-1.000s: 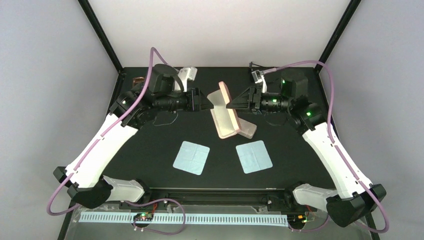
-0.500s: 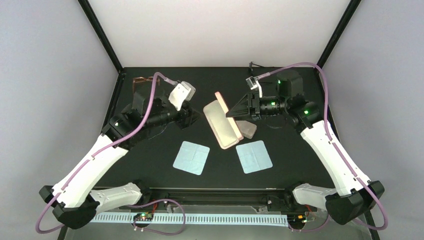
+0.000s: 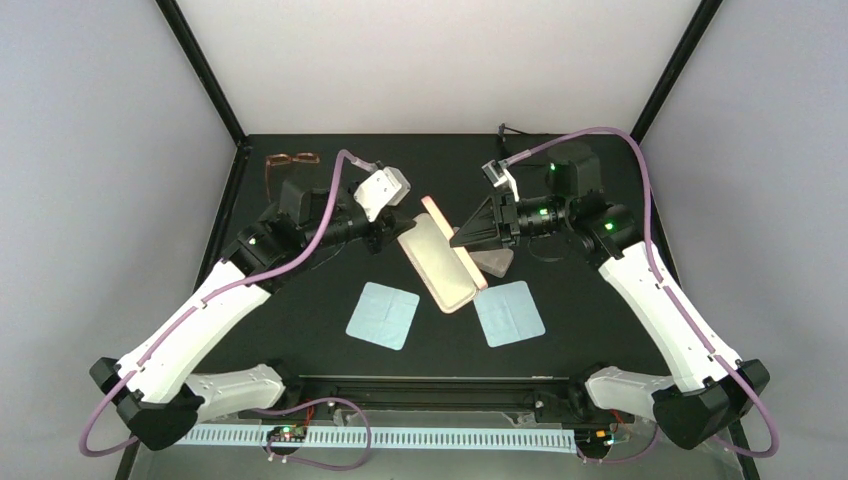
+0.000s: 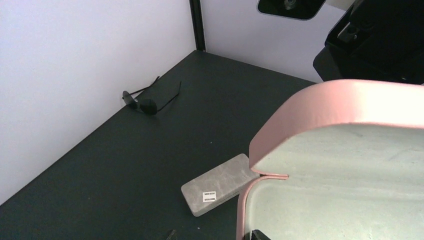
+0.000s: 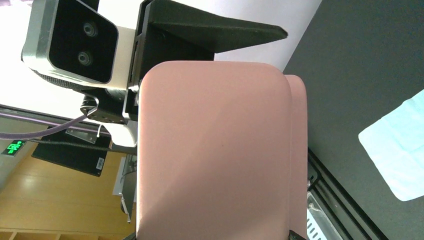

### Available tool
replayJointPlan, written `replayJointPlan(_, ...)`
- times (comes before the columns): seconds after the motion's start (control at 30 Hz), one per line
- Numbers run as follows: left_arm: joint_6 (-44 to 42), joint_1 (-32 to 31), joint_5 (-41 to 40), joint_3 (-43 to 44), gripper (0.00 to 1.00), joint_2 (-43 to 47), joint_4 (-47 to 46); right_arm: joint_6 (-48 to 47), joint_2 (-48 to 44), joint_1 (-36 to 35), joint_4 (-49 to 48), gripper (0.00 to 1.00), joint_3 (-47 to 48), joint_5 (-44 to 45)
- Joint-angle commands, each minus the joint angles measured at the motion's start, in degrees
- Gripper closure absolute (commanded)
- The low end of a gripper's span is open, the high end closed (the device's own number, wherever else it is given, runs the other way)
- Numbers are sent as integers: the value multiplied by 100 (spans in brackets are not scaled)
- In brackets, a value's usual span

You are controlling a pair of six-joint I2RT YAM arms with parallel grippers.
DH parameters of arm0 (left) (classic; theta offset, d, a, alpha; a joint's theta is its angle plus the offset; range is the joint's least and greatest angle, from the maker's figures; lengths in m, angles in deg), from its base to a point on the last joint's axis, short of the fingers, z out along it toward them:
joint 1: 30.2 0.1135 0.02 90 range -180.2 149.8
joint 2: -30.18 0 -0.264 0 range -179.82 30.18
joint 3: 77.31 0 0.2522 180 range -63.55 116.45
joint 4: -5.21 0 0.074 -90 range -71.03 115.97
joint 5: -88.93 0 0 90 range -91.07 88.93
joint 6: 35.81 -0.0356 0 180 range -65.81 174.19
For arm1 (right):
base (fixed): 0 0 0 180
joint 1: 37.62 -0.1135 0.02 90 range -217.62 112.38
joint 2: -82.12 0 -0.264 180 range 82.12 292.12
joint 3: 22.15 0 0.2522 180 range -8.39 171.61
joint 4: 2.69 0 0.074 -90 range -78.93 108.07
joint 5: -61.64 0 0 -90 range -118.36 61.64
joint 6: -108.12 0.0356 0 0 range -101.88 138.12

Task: Organize the sunglasses
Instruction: Place the sunglasses case at the center of the board.

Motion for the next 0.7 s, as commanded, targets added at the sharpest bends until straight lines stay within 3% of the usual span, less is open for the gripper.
replayJointPlan(0.0, -239, -6, 247, 15, 64, -106, -214, 79, -104, -69, -87, 99, -12, -244)
replayJointPlan(0.2, -442, -5, 310, 27, 78, -187, -174, 154, -92, -119, -160, 99, -3, -276)
replayJointPlan(0.53, -632, 4, 776, -30, 74, -167, -50, 232, -101, -141, -295, 99, 5, -462)
replayJointPlan(0.6, -665, 11, 868, -49, 79, -150, -20, 232, -110, -141, -316, 99, 6, -509)
replayJointPlan(0.67, -700, 15, 920, -37, 93, -162, 42, 222, -119, -141, -326, 99, 5, -562)
